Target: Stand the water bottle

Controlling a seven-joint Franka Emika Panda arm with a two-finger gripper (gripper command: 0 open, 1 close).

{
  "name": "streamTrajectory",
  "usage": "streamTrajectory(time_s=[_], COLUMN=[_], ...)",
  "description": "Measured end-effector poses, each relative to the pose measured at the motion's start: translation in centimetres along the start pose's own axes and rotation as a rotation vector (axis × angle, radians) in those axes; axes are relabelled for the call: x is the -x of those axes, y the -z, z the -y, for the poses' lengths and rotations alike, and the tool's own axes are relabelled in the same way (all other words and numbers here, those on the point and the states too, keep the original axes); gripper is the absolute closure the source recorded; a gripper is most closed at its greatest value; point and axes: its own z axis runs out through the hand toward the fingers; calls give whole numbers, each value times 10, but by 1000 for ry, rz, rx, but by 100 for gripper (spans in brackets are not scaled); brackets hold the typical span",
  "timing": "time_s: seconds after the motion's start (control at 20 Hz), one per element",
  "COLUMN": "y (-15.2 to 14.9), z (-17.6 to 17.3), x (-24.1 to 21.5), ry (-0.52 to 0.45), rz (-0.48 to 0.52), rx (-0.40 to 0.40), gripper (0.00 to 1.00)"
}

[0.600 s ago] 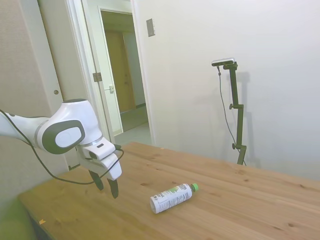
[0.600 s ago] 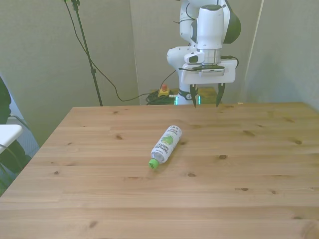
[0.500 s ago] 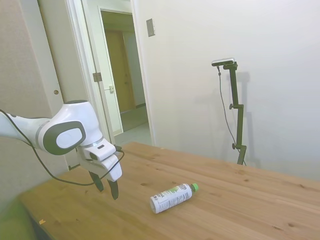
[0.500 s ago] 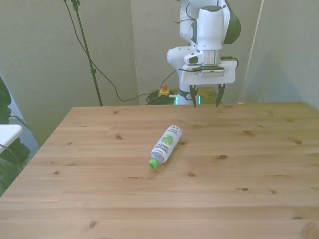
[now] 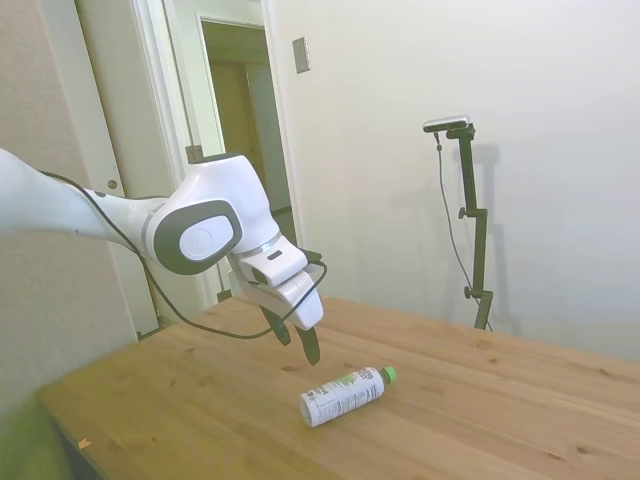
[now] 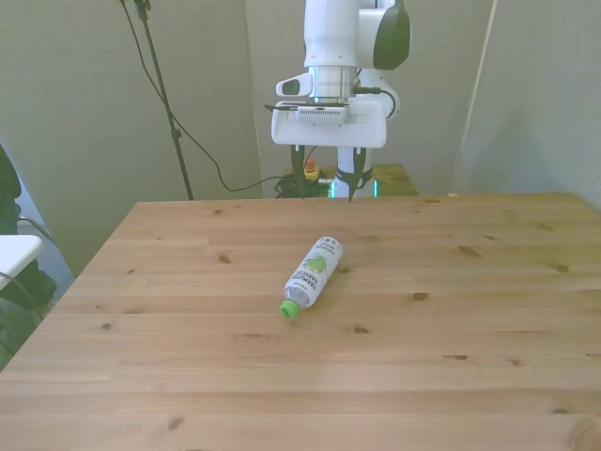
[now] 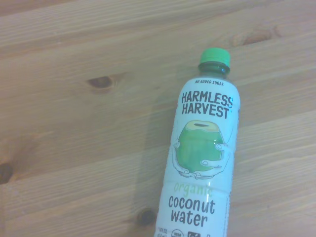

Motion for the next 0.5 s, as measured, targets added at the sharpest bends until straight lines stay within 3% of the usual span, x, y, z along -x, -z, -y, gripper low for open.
streamTrajectory(time_s=[0.25,0.5], y=[-7,-46], z=[12,30], x=[-33,-90], ry=[-87,-178], rz=[-58,-83], rx=[-37,-25], gripper=[0,0])
